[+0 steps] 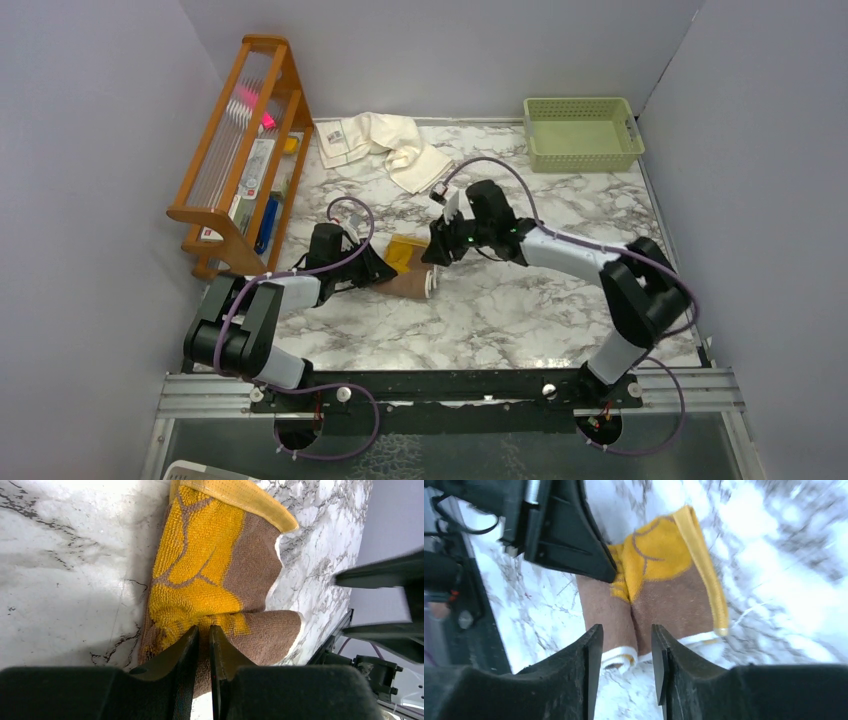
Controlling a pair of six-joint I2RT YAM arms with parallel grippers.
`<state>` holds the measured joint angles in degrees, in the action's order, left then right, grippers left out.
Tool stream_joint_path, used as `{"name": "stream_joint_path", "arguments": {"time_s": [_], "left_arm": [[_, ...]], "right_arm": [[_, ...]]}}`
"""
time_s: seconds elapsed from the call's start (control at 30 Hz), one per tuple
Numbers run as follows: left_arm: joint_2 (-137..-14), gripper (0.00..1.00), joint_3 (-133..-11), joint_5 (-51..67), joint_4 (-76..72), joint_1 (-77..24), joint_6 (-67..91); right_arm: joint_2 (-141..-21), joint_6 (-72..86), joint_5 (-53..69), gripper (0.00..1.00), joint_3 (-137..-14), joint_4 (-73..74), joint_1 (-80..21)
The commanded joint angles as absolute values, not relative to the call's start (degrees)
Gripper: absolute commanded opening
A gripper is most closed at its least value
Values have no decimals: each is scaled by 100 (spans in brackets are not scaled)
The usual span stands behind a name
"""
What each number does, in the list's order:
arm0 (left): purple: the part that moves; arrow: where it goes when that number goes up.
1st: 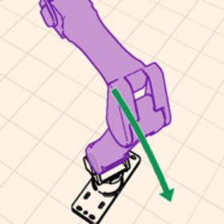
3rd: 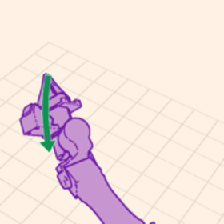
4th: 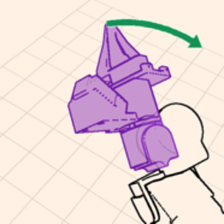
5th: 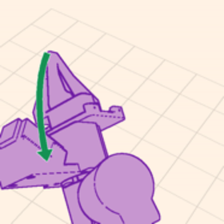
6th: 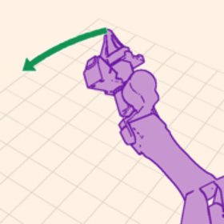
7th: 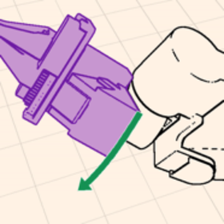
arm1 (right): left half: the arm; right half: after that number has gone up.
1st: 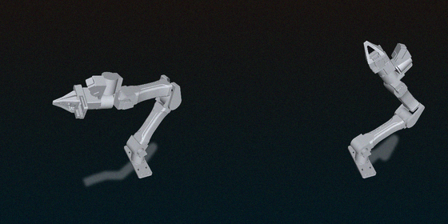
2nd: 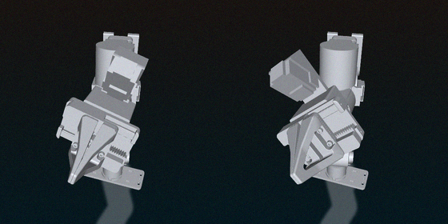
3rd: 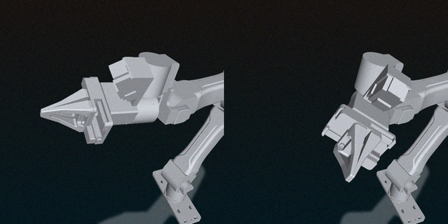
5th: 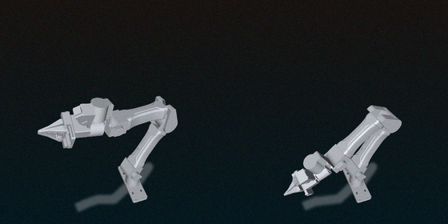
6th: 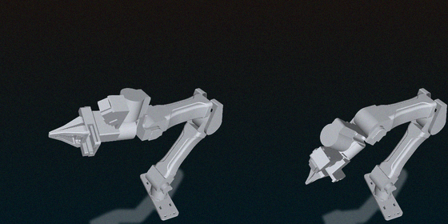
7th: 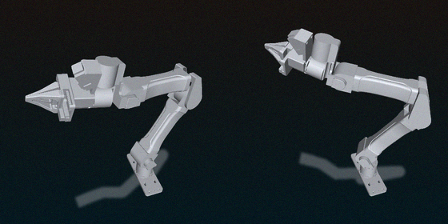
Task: Roll the towels
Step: Roll the towel at the center of the board.
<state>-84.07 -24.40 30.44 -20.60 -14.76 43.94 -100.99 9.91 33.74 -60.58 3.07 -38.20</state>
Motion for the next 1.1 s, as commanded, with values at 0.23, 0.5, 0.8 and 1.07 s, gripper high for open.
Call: {"name": "stream_joint_path", "arguments": {"time_s": [0.23,0.5,0.8,1.07], "left_arm": [[-8570,19,-2276,2390,-1528,-1468,3920],[-8538,18,-2285,2343,-1434,-1468,3848],[-8510,18,-2295,2306,-1330,-1468,3770],[-8581,18,-2415,2324,-1240,-1468,3702]], "right_arm": [[-8341,-3192,1852,55,-3925,-2210,-5210],[-9095,-4503,1213,54,-4079,-1766,-5691],[-9444,-4737,938,57,-4152,-1889,-5844],[-9454,-4922,572,100,-4174,-2233,-5937]]}}
